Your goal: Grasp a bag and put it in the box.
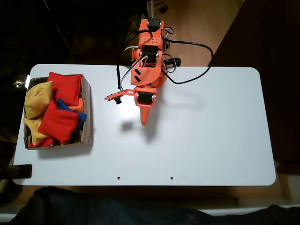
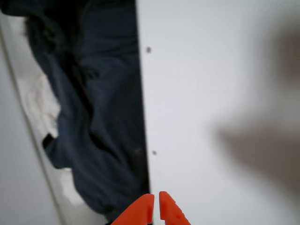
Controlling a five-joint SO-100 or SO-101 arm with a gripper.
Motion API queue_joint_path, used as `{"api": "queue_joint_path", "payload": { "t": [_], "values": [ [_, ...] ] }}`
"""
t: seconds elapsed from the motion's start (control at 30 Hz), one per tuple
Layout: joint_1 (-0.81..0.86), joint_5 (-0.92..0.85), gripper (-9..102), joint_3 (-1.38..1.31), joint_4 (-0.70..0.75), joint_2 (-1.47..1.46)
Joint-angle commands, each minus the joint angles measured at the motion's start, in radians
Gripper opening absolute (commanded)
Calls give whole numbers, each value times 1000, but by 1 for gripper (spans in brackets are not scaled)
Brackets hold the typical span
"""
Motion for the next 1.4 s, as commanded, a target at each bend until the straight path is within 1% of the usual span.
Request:
{"api": "queue_joint_path", "payload": {
  "t": [0.0,0.27,0.57,0.9,1.2,1.37],
  "values": [
    [-14,-8,0,12,64,43],
    [-12,-14,0,95,161,118],
    [-32,-14,0,112,304,172],
    [-25,-12,0,140,370,172],
    [-23,-14,0,143,370,172],
    [-52,-41,0,143,370,172]
  ]
}}
